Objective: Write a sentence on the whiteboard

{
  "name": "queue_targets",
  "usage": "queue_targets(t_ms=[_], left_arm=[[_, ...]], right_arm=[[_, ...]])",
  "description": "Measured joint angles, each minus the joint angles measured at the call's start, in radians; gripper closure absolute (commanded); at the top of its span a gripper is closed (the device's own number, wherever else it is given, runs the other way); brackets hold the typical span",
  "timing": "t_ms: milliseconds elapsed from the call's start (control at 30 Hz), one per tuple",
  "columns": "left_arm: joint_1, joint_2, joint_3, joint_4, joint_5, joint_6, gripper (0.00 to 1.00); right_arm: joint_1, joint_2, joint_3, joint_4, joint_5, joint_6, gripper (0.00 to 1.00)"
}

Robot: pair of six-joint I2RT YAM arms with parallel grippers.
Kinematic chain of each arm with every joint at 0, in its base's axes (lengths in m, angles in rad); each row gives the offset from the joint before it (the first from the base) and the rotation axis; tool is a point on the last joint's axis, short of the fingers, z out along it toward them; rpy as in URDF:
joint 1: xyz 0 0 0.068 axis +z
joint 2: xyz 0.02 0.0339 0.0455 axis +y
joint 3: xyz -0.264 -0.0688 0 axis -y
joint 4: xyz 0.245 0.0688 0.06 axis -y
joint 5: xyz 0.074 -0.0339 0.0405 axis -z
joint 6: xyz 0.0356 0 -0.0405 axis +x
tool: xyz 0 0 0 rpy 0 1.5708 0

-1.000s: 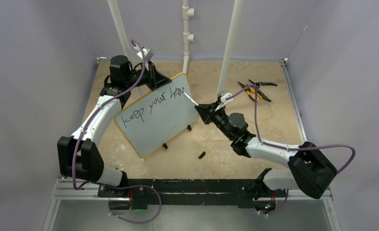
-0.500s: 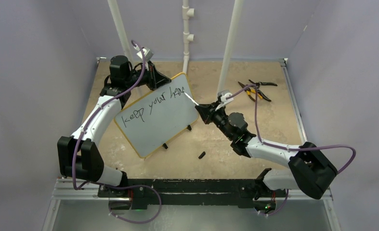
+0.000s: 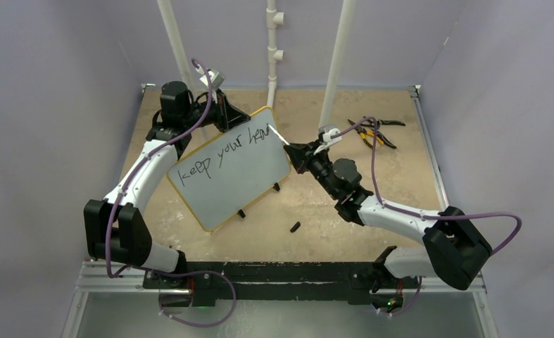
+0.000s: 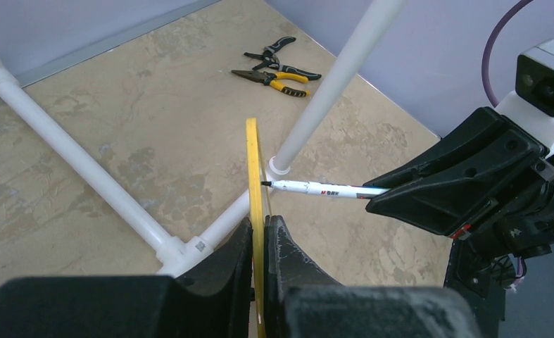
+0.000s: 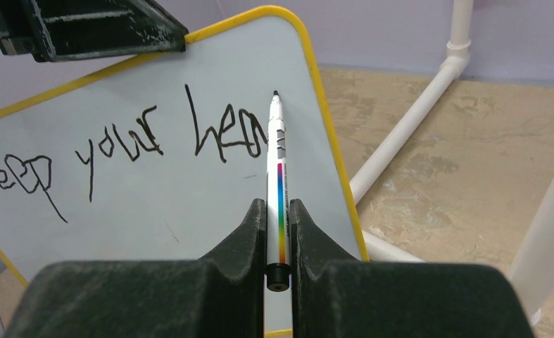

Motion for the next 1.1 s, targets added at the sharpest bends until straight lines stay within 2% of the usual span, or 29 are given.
queue_targets(t_ms=[533, 1100], left_arm=[[0.001, 0.000, -0.002, 0.005, 0.000, -0.005, 1.00], [0.001, 0.000, -0.004, 0.008, -0.001, -0.012, 1.00]], right_arm=[[0.000, 0.013, 0.031, 0.003, 0.002, -0.012, 1.00], [0.000, 0.013, -0.032, 0.023, 0.007, 0.008, 1.00]])
